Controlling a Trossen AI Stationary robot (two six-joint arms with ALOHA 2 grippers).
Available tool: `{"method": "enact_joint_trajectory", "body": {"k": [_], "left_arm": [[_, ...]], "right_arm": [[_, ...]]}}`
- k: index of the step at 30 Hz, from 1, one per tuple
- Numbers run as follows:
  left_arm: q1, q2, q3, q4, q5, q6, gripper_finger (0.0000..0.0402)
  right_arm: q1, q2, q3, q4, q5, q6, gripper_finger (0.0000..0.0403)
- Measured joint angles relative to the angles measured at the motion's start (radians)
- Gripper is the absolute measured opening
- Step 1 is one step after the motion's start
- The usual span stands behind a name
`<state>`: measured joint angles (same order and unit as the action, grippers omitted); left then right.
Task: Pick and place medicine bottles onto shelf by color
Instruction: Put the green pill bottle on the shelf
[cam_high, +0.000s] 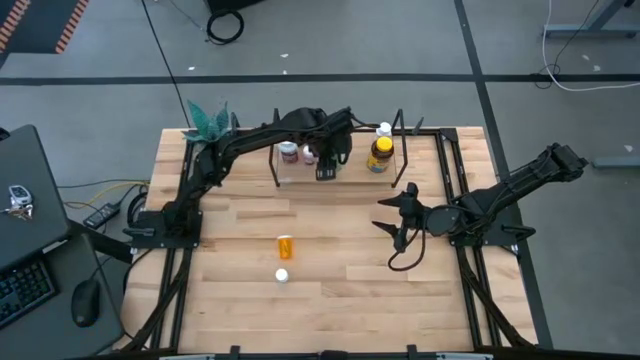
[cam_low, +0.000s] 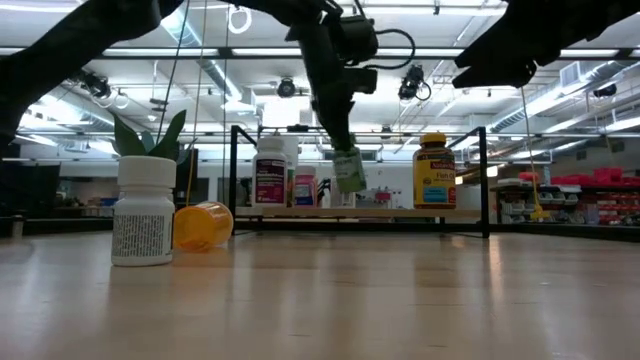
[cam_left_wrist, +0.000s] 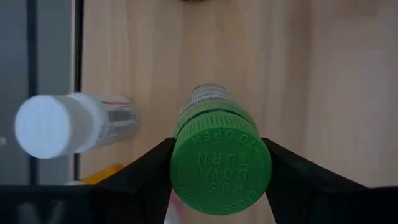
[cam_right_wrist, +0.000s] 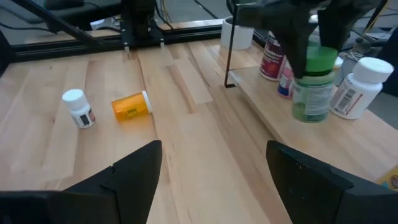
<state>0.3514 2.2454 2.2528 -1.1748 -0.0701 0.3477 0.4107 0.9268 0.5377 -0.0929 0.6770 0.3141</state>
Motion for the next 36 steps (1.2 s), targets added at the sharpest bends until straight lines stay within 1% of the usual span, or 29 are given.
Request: {"method": "enact_joint_trajectory", "body": {"k": [3, 7, 11, 16, 21, 28, 31, 36], "left_arm": [[0.003, 0.012, 0.000, 0.022, -0.025, 0.046, 0.0212], [0.005, 0.026, 0.000, 0.031, -0.046, 0.078, 0.0219], [0.009, 0.046, -0.002, 0.030, -0.064, 0.084, 0.0219], [0.017, 0.048, -0.002, 0.031, -0.066, 0.088, 0.0214], [0.022, 0.048, -0.002, 0.017, -0.069, 0.091, 0.0223], [0.023, 0.048, -0.002, 0.011, -0.070, 0.109, 0.0222], [0.022, 0.048, -0.002, 0.002, -0.085, 0.110, 0.0233], [0.022, 0.048, -0.002, 0.000, -0.087, 0.110, 0.0269]], "right_arm": [[0.000, 0.000, 0.000, 0.002, 0.004, 0.000, 0.0297], [0.000, 0.000, 0.000, 0.003, 0.004, -0.001, 0.0297], [0.002, 0.000, 0.000, 0.003, 0.004, 0.000, 0.0297], [0.002, 0.000, 0.000, 0.005, 0.004, 0.001, 0.0297], [0.002, 0.000, -0.004, 0.011, 0.004, 0.000, 0.0297], [0.002, 0.000, -0.005, 0.013, 0.003, 0.000, 0.0297], [0.002, 0.000, -0.005, 0.013, 0.003, 0.000, 0.0297], [0.002, 0.000, -0.005, 0.013, 0.003, 0.000, 0.0297]]}}
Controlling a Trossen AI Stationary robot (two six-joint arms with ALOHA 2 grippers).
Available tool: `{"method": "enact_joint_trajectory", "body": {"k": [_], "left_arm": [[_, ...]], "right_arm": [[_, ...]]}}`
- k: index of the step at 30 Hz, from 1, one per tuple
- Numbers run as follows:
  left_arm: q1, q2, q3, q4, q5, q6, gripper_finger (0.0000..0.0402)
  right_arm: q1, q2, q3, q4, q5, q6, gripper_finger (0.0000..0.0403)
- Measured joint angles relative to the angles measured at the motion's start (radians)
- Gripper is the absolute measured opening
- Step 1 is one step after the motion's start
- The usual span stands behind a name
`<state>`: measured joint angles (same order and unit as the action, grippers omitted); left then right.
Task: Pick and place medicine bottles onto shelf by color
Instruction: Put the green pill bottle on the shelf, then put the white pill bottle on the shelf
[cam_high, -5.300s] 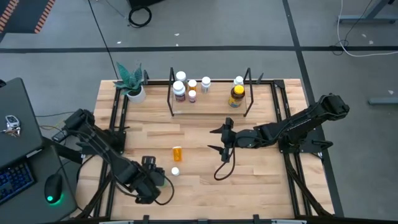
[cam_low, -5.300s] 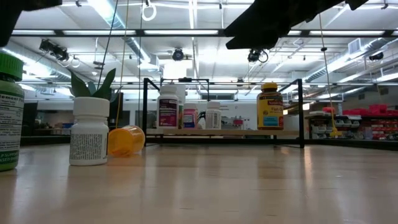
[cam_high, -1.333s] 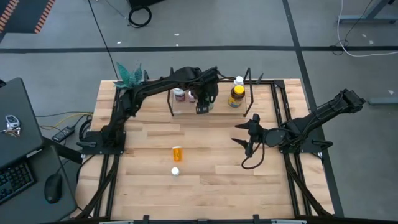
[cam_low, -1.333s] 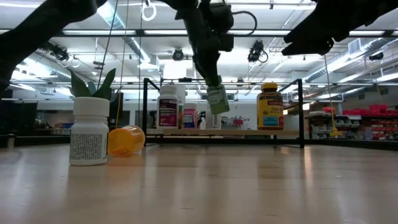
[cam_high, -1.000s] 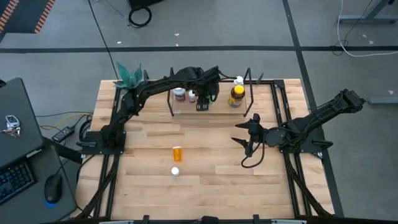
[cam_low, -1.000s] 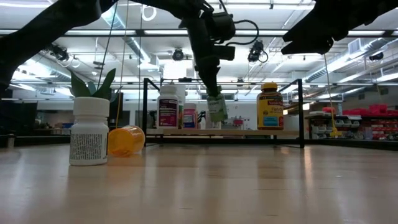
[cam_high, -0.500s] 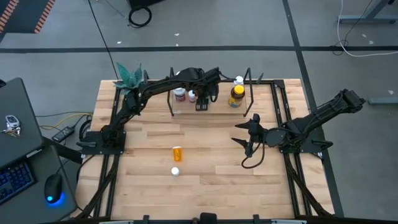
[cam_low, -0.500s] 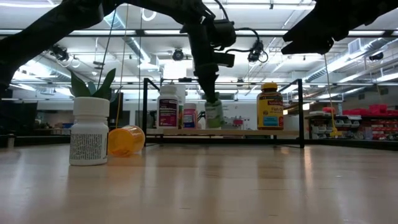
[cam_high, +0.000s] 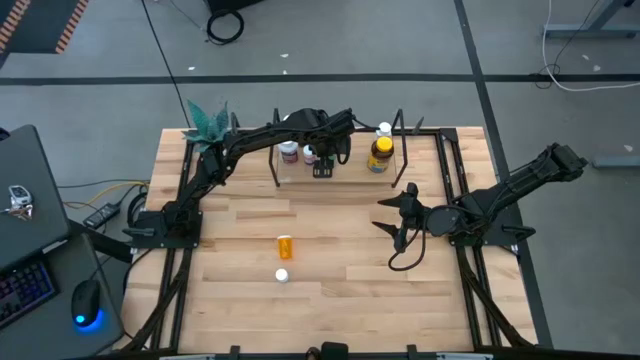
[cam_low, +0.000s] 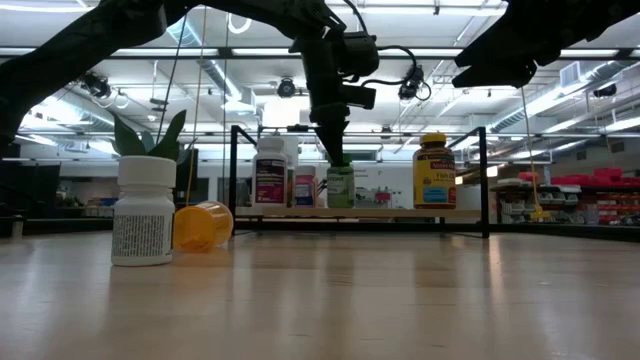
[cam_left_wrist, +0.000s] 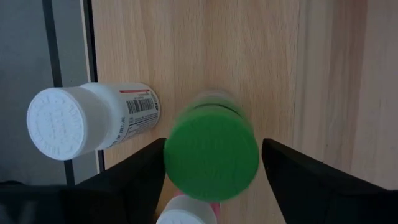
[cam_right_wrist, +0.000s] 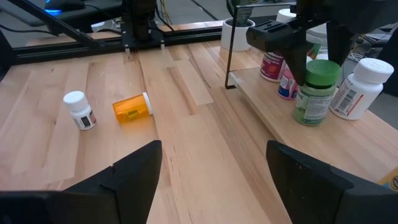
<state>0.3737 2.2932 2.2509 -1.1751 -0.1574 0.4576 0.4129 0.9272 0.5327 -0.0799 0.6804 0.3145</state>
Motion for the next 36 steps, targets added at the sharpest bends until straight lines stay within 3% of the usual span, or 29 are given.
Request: {"method": "enact_joint_trajectory", "body": {"k": [5, 26, 36], "left_arm": [[0.000, 0.000, 0.000, 0.002, -0.005, 0.002, 0.0280], [-0.034, -0.001, 0.001, 0.029, -0.147, 0.079, 0.0263], [-0.082, -0.075, 0.097, 0.008, -0.159, 0.043, 0.0263]], "right_arm": [[0.000, 0.000, 0.000, 0.000, 0.000, 0.000, 0.0297], [0.000, 0.000, -0.001, 0.001, 0.000, -0.003, 0.0297], [0.000, 0.000, -0.001, 0.005, 0.000, -0.003, 0.0297]]}}
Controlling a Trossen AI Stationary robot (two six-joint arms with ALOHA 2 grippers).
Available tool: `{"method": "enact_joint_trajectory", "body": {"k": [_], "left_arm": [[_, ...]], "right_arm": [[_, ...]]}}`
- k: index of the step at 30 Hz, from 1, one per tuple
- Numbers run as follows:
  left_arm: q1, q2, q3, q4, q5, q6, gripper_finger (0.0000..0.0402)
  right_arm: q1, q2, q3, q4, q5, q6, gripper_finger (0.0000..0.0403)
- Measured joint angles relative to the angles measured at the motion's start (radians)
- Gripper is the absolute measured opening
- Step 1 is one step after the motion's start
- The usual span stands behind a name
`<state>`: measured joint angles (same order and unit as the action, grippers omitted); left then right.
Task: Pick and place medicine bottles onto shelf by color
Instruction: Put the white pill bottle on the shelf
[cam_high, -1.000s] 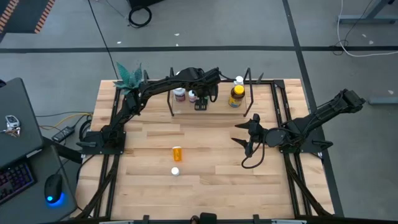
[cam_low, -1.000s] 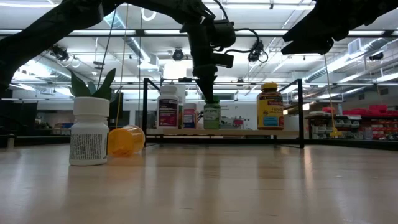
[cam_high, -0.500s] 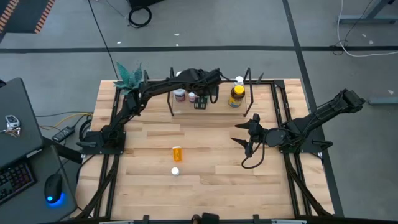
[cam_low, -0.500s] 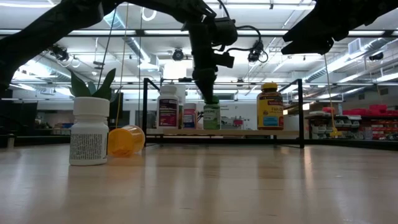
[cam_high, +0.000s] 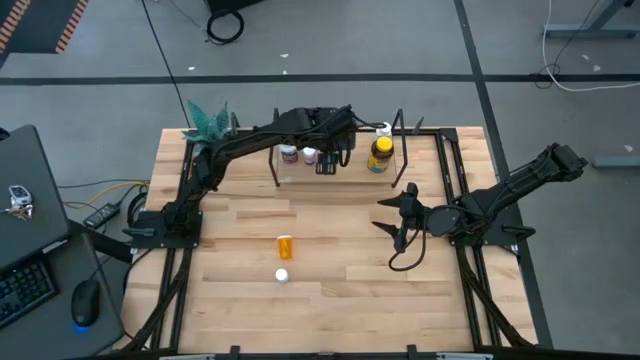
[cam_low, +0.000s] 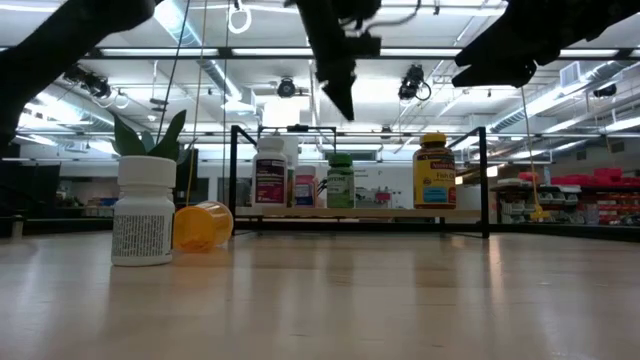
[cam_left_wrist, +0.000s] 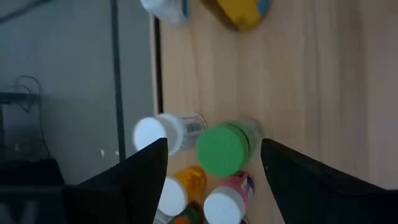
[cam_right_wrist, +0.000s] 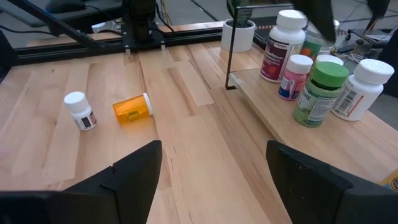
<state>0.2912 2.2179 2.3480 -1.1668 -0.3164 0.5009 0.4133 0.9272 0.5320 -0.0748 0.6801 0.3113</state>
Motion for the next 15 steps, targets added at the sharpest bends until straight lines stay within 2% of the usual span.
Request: {"method": "enact_joint_trajectory", "body": {"k": [8, 15], "left_arm": [[-0.086, -0.140, 0.001, -0.043, 0.006, -0.114, 0.0259], [-0.195, -0.193, 0.002, -0.159, 0.009, -0.212, 0.0221]], "right_arm": [[0.000, 0.012, 0.000, 0.089, 0.000, -0.057, 0.0297], [0.000, 0.075, 0.000, 0.204, -0.049, -0.114, 0.0297]]}}
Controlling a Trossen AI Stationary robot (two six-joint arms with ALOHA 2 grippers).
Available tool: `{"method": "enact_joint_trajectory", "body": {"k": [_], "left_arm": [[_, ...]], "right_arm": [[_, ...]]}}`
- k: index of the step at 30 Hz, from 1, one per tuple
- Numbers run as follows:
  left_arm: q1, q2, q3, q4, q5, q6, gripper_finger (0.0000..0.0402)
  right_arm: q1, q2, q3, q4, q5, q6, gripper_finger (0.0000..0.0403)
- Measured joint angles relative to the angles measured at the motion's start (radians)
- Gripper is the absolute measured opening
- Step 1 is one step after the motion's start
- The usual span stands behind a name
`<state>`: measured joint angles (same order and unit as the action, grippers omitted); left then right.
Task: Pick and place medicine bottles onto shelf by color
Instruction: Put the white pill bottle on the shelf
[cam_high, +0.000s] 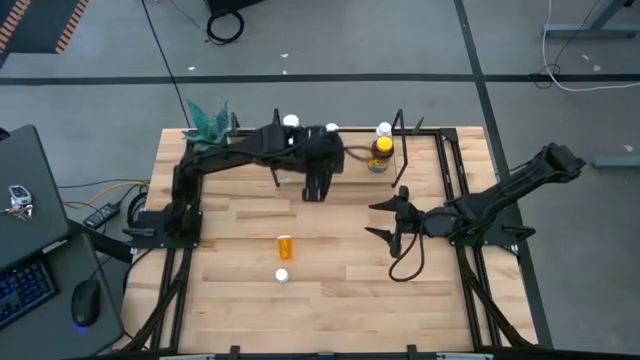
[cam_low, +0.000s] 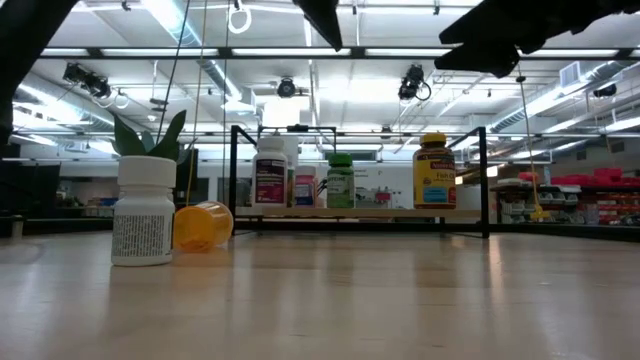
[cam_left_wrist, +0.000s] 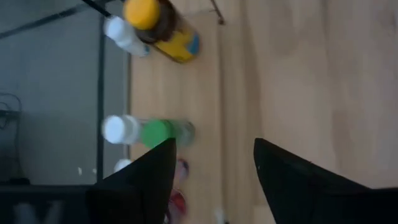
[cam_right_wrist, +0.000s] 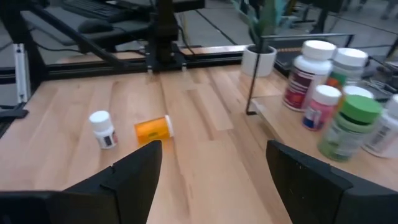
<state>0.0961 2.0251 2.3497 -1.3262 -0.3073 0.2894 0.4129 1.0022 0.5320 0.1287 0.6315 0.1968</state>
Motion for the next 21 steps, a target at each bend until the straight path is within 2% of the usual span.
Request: {"method": "enact_joint_trajectory", "body": {"k": [4, 10, 16, 21], "left_arm": [[-0.057, -0.002, -0.045, -0.058, -0.002, -0.070, 0.0197], [-0.152, -0.066, -0.352, 0.015, 0.010, -0.128, 0.0176], [-0.265, -0.144, -0.634, 0.123, 0.194, -0.157, 0.0173], [-0.353, -0.162, -0.742, 0.080, 0.219, -0.269, 0.0173]], "right_arm": [[-0.004, 0.068, 0.000, 0.088, -0.033, -0.026, 0.0297], [-0.018, 0.156, 0.000, 0.178, -0.058, -0.044, 0.0297], [-0.031, 0.168, 0.000, 0.192, -0.060, -0.051, 0.0297], [-0.031, 0.164, 0.000, 0.208, -0.060, -0.070, 0.0297]]}}
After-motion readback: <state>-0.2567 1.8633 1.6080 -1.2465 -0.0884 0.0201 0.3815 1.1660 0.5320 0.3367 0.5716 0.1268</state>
